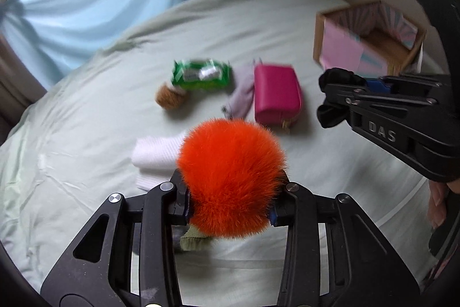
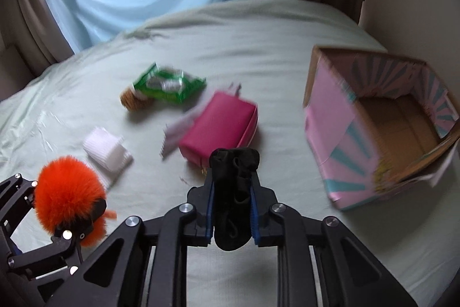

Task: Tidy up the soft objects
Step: 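Carry pompom and scrunchie over the cardboard box and open both tools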

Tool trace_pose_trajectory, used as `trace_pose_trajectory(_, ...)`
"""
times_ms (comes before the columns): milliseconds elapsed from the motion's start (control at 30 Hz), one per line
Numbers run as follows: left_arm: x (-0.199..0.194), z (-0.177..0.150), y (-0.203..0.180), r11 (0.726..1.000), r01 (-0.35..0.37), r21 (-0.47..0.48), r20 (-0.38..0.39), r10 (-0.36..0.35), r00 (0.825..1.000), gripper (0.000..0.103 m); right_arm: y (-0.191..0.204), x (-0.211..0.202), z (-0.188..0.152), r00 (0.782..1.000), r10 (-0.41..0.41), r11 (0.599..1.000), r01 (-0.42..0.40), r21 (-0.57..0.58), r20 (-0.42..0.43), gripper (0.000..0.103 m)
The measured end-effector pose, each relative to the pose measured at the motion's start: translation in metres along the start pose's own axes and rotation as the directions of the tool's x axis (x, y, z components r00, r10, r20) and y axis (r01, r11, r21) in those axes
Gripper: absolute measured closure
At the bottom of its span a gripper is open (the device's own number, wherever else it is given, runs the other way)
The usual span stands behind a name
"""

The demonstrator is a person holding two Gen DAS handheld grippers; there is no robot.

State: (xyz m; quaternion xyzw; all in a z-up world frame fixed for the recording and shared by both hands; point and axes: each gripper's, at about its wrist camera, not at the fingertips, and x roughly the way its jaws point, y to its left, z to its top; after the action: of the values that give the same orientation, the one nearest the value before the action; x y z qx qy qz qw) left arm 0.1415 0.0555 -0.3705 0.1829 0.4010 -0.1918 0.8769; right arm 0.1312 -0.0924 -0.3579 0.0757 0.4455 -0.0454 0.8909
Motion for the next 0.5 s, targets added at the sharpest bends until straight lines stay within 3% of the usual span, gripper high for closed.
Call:
trace_pose_trajectory(300,-0.077,0.09,-0.004,0.99,-0.042,-0.133,0.072,0.052,0.996,0.07,-0.033,-0.101,0.062,0.992,0.046,0.999,-0.044,-0.016,0.114,0.085)
trace_pose_trajectory(500,-0.108,0.155,-0.037,0.975,-0.038,-0.22,0.117,0.065,0.991,0.07,-0.086,-0.153,0.105,0.985,0.057,0.997,-0.049,-0.05,0.165,0.085)
